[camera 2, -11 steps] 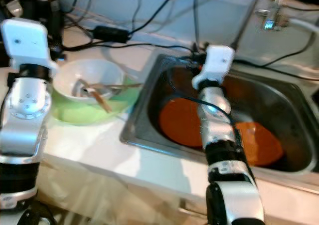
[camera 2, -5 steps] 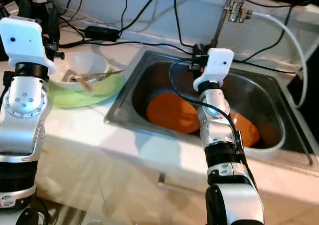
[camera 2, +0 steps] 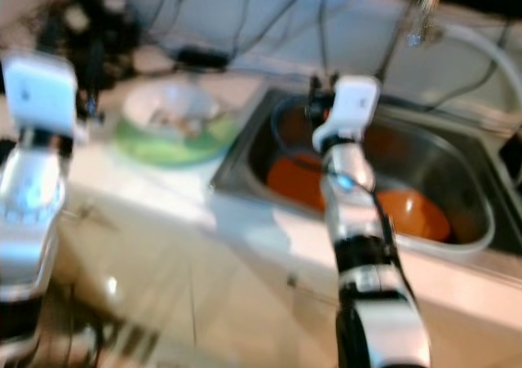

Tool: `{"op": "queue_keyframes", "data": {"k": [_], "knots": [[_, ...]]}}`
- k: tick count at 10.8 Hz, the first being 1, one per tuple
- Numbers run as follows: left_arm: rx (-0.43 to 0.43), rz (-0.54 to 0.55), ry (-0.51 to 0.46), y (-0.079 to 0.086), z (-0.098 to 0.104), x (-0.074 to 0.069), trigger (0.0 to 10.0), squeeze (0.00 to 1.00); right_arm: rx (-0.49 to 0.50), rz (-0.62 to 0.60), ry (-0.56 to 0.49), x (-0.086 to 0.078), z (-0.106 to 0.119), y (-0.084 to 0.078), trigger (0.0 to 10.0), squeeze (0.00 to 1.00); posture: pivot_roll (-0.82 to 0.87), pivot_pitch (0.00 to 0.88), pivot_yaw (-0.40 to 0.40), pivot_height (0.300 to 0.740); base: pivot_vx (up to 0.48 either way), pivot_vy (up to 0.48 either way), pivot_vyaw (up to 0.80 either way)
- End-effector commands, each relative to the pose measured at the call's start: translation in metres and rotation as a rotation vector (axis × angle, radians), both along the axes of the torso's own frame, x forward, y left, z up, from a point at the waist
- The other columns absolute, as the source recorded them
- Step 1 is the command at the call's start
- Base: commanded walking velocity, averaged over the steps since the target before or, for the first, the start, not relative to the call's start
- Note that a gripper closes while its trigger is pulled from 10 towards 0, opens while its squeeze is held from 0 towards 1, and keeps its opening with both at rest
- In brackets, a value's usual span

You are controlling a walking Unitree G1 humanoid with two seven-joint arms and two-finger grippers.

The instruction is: Kitchen organization

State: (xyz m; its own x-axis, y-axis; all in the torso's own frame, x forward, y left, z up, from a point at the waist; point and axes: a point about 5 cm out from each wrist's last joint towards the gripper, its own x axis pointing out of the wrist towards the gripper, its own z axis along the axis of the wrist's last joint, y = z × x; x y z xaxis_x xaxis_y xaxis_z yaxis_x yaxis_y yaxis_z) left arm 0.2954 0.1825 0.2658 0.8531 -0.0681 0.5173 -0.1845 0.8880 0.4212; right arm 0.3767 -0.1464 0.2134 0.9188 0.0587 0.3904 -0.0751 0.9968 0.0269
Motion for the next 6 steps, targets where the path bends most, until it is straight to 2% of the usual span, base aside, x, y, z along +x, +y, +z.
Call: {"op": "queue_keyframes", "data": {"k": [1,4,6], "knots": [[0.018,-0.024,-0.018,-0.0061,0.0066,-0.0027,10.0,0.0,0.004,-0.01,0.007,0.0009,0.0006,-0.0043,10.0,0.0,0.29,0.046,-0.083,0.74,0.0,0.0,0.0],[0.017,-0.031,-0.007,-0.0064,0.0065,-0.0012,10.0,0.0,0.005,-0.005,0.009,0.0016,0.0011,-0.0028,10.0,0.0,0.29,0.044,-0.085,0.74,0.0,0.0,0.0],[0.064,-0.128,0.041,-0.0124,0.0007,-0.0044,10.0,0.0,0.007,-0.014,0.013,0.0015,-0.0001,-0.0054,10.0,0.0,0.29,0.041,-0.078,0.74,0.0,0.0,0.0]]}}
